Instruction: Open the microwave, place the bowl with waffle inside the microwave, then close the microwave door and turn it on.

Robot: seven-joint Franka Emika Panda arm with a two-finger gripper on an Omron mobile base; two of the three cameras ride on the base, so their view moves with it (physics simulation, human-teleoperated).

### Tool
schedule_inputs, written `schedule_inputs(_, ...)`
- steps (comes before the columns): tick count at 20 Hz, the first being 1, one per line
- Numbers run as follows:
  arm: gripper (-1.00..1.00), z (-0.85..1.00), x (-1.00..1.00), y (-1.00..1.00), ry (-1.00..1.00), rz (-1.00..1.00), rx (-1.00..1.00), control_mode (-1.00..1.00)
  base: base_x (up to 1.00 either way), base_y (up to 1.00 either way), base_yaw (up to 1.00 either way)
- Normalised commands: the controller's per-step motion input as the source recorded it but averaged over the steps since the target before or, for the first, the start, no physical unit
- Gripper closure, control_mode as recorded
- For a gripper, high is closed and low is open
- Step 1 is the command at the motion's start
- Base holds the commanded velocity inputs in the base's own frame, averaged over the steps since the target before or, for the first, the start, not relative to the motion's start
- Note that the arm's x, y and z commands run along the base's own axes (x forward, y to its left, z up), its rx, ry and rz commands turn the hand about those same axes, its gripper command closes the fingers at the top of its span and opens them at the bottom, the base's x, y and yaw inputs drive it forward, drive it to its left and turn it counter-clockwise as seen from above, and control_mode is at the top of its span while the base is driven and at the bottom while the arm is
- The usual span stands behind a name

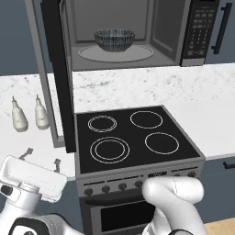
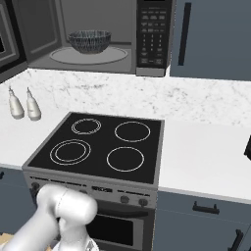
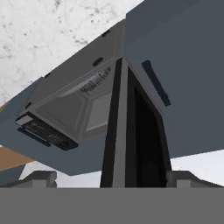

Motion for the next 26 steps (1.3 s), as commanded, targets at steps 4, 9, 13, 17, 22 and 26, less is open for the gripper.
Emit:
schedule_inputs(4,1.0,0.0,0.57,0.81,0.0,-0.07,0.0,-1.0,0.0,0.0,0.0)
schedule_inputs(9,1.0,-0.02,0.56,0.48,-0.04,-0.03,0.01,-1.0,0.0,0.0,0.0)
schedule_inputs(13,1.0,0.1,0.38,0.31,-0.19,-0.03,0.12,-1.0,0.0,0.0,0.0)
schedule_inputs(17,1.0,0.45,0.34,0.17,-0.22,-0.02,0.18,-1.0,0.0,0.0,0.0)
schedule_inputs(22,1.0,0.81,0.19,0.05,-0.12,-0.04,0.21,-1.0,0.0,0.0,0.0)
schedule_inputs(26,1.0,0.89,-0.08,-0.57,-0.14,-0.02,0.38,-1.0,0.0,0.0,0.0)
